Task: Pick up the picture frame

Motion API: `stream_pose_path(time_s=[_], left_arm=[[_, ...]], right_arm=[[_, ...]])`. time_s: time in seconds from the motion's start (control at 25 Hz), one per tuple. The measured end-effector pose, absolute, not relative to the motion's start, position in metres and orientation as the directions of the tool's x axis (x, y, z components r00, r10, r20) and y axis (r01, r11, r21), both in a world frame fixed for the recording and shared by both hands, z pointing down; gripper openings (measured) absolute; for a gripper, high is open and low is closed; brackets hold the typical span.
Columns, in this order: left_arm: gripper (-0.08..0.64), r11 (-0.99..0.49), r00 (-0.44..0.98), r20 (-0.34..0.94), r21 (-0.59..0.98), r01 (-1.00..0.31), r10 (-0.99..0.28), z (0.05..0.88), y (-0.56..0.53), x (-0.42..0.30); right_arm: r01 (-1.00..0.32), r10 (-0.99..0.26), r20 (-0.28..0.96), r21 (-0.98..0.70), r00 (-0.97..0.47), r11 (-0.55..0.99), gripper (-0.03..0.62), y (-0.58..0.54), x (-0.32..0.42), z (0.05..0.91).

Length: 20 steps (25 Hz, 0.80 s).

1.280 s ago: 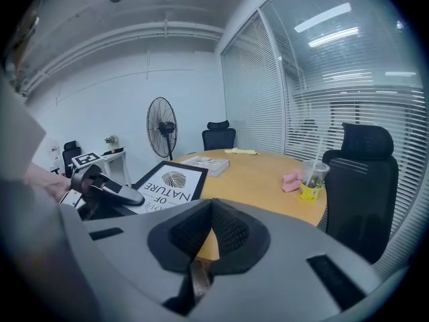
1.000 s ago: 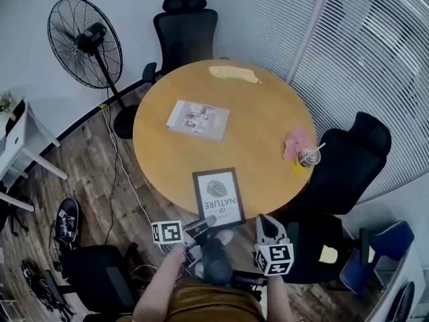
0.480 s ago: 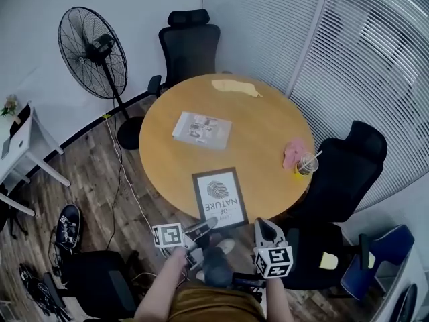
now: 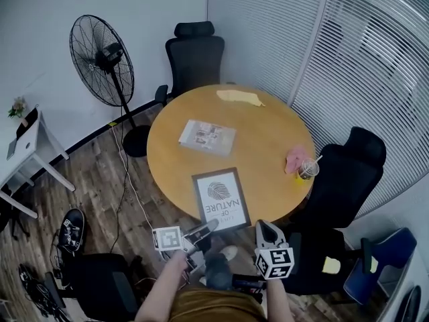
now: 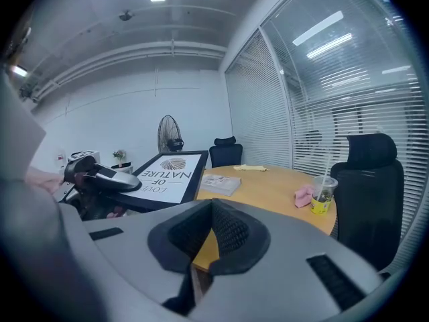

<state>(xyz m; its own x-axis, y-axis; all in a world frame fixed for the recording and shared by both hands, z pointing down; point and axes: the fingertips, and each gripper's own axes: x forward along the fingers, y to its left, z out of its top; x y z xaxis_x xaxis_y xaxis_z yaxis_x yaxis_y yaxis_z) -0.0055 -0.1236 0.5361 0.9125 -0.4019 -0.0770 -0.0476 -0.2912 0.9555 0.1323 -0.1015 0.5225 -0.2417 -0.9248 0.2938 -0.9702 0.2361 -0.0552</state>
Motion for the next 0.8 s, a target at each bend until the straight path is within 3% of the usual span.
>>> stream_pose_path(time_s=[0.32,0.8], left_arm=[[0.037,-0.289,0.904,-0.173,0.956,0.058,-0.392,0.494,-0.106,-0.002],[0.037,-0.301,0.909,-0.192,0.95,0.079,-0.369,0.487,-0.1,-0.004]], right_arm=[[-0.97,-0.931,0.276,-0.043,-0.24,0.238,0.012,-0.091,0.129,0.515],[-0.973,-0.935,0.269,-0.033,-0.231,0.23,0.012,-0.087,0.127,0.508]])
